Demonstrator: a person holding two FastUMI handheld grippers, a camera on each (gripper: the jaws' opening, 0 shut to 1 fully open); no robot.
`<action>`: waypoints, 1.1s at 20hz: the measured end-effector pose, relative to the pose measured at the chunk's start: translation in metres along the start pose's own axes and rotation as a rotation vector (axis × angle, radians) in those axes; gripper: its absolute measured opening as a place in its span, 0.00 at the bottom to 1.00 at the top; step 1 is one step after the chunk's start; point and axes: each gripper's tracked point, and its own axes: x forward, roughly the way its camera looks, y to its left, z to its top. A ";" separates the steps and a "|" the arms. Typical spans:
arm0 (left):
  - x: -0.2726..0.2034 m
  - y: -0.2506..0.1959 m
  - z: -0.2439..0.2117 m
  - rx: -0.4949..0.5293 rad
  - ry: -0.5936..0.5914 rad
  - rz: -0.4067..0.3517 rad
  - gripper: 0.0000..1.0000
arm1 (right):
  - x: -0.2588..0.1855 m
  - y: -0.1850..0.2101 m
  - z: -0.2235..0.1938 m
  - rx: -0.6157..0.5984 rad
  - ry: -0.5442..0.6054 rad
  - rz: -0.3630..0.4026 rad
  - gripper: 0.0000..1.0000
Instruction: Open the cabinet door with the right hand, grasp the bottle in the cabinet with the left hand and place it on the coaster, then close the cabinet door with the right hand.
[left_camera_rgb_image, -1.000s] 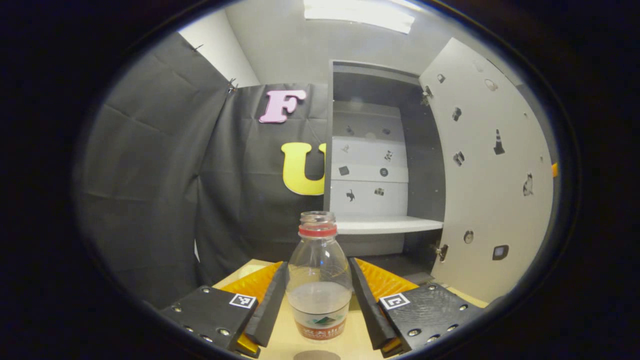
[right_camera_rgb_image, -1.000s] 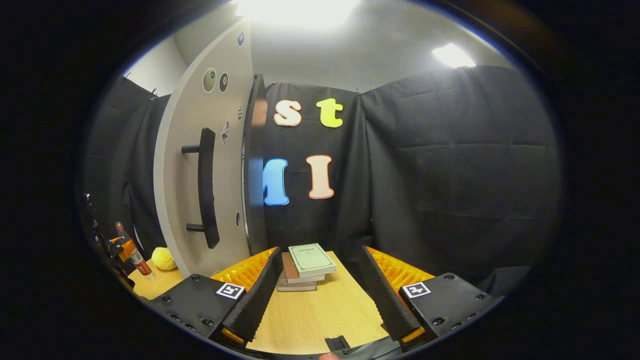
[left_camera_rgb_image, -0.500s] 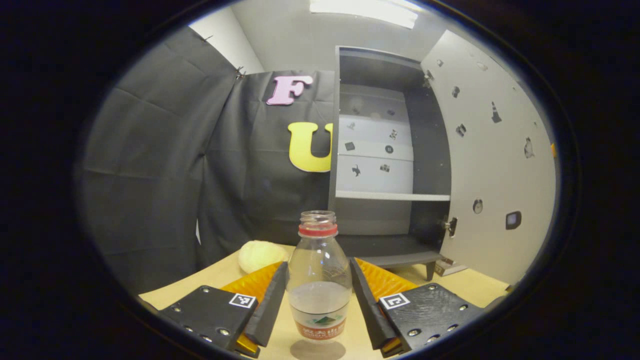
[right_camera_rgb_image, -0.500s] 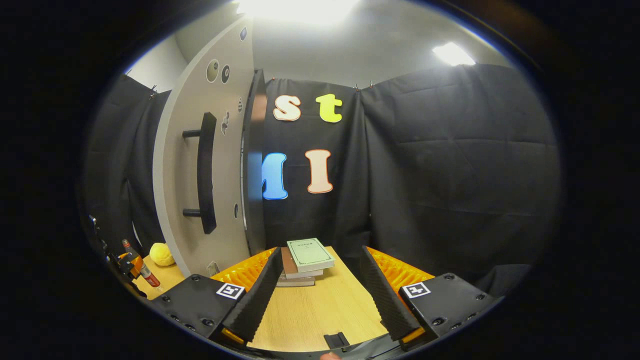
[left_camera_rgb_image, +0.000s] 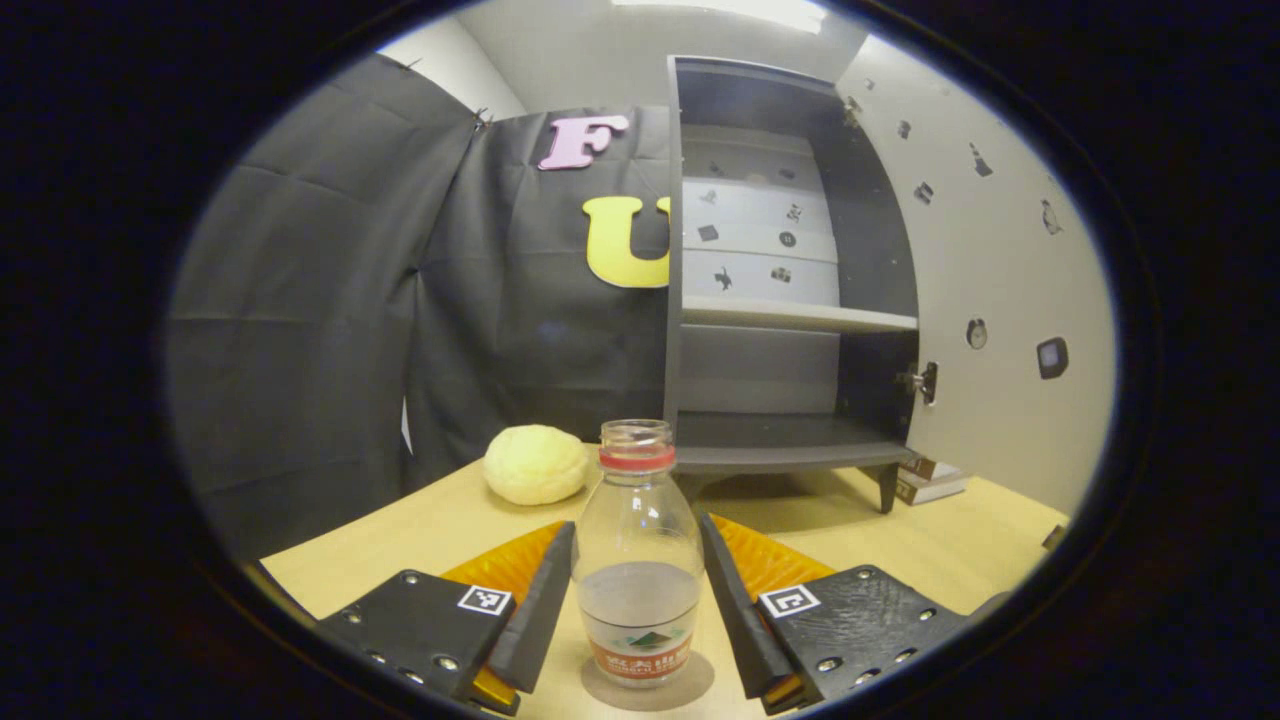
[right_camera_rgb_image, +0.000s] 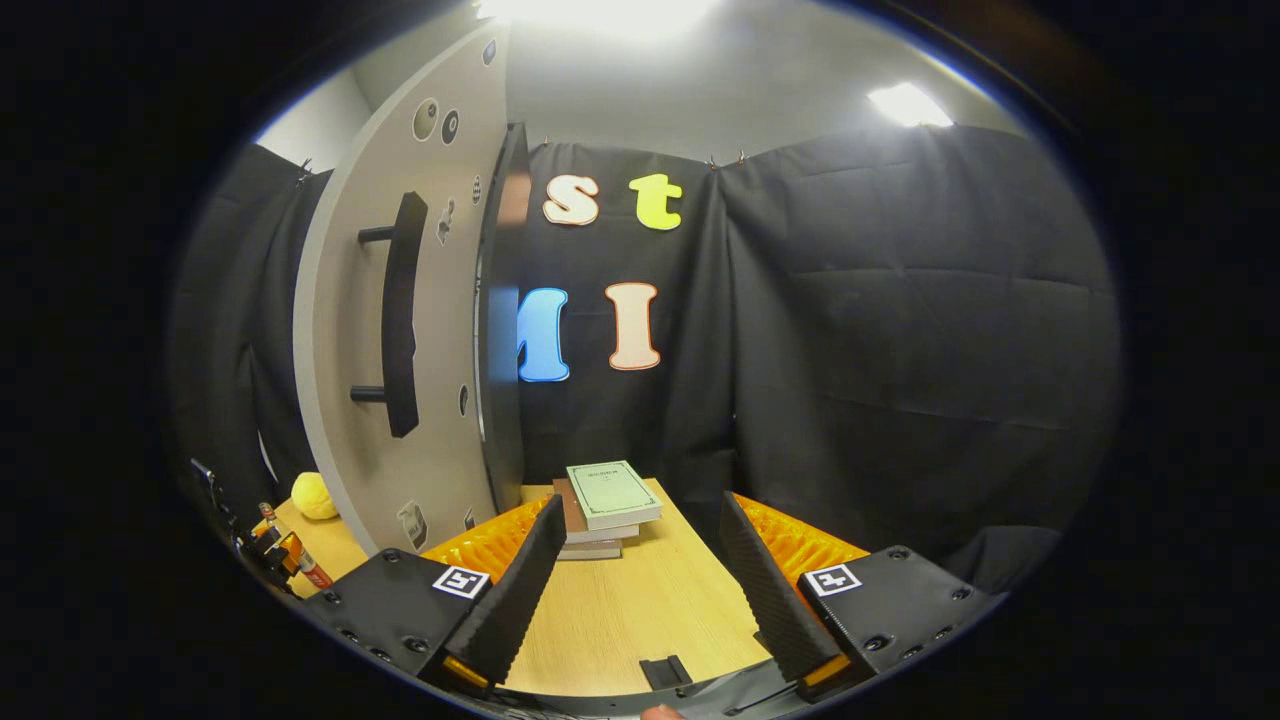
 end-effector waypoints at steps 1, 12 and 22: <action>0.000 0.000 0.004 0.001 -0.029 0.003 0.72 | 0.001 0.001 -0.002 -0.006 0.007 0.002 0.99; -0.014 -0.003 0.003 0.032 -0.006 0.045 0.76 | 0.007 0.010 -0.002 -0.028 0.005 0.021 0.98; -0.032 -0.010 0.077 0.071 -0.090 0.060 0.76 | 0.014 0.008 0.003 0.007 -0.009 0.053 0.98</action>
